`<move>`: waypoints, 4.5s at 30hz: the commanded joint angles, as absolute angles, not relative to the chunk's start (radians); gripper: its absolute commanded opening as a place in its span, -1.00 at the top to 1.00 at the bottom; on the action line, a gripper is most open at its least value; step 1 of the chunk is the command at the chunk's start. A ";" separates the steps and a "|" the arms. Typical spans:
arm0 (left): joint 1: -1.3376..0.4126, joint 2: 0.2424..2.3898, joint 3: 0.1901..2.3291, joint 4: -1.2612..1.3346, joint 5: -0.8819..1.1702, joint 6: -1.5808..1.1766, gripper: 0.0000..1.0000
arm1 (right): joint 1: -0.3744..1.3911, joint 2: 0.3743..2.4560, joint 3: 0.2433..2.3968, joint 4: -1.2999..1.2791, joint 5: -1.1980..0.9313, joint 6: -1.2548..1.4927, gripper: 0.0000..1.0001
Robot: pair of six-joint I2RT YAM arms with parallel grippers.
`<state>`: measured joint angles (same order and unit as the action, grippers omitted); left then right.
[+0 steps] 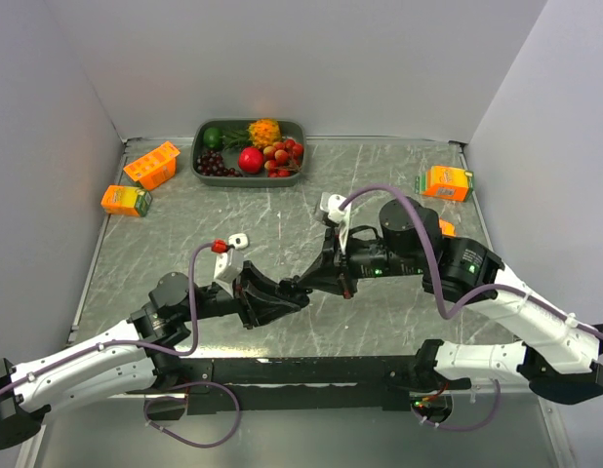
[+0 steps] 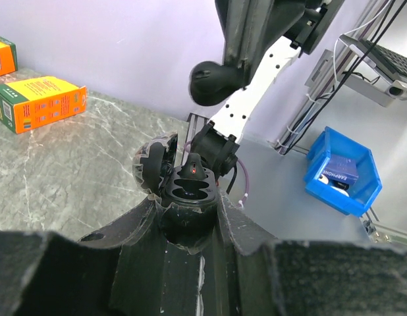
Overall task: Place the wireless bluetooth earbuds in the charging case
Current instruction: Place the earbud in the charging case.
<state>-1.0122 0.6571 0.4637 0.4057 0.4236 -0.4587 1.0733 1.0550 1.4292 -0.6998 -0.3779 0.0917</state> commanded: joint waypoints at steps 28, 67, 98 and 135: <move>-1.022 0.587 0.433 0.523 0.517 -0.368 0.98 | 0.957 1.163 1.390 -0.566 -0.871 0.233 1.00; -1.057 0.618 0.482 0.508 0.482 -0.324 0.98 | 0.977 1.209 1.417 -0.660 -0.836 0.199 1.00; -1.062 0.587 0.479 0.486 0.453 -0.325 0.98 | 0.979 1.209 1.471 -0.746 -0.681 0.166 0.42; -1.065 0.603 0.485 0.511 0.466 -0.324 0.98 | 1.042 1.262 1.548 -0.854 -0.627 0.103 1.00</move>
